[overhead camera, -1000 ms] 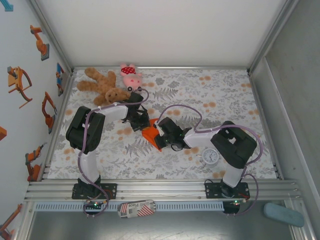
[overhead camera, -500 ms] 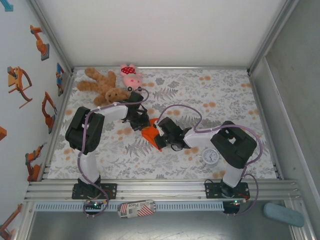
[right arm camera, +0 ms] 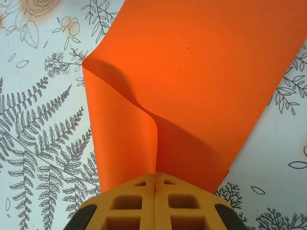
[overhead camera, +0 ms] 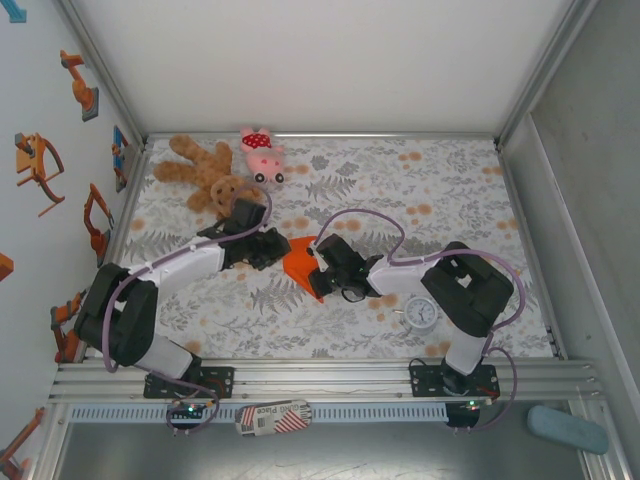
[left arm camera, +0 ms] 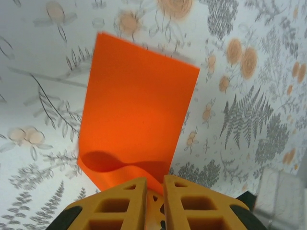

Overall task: Fold a paper plane with a square sheet of paper (pick it up from the middle)
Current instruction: Third fold the triangle at the center of the table.

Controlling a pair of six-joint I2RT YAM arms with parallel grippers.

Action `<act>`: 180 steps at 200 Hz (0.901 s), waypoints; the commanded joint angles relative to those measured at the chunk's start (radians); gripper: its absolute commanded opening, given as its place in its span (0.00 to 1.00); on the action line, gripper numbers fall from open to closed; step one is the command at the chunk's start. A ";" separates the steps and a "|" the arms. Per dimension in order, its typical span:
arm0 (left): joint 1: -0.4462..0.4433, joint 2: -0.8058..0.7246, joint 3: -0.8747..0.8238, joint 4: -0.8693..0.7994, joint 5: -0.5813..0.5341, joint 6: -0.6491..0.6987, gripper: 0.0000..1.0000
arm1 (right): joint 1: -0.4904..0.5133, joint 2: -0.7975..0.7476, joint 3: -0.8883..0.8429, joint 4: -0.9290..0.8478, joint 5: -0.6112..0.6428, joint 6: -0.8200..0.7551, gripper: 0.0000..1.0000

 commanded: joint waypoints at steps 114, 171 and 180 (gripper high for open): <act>-0.090 0.161 -0.052 0.174 0.062 -0.133 0.05 | -0.007 0.031 0.018 -0.050 0.028 0.014 0.00; -0.102 0.159 -0.087 0.178 0.054 -0.134 0.04 | -0.007 0.038 0.019 -0.050 0.028 0.015 0.00; -0.103 0.162 -0.090 0.180 0.052 -0.134 0.04 | -0.007 0.040 0.019 -0.050 0.028 0.017 0.00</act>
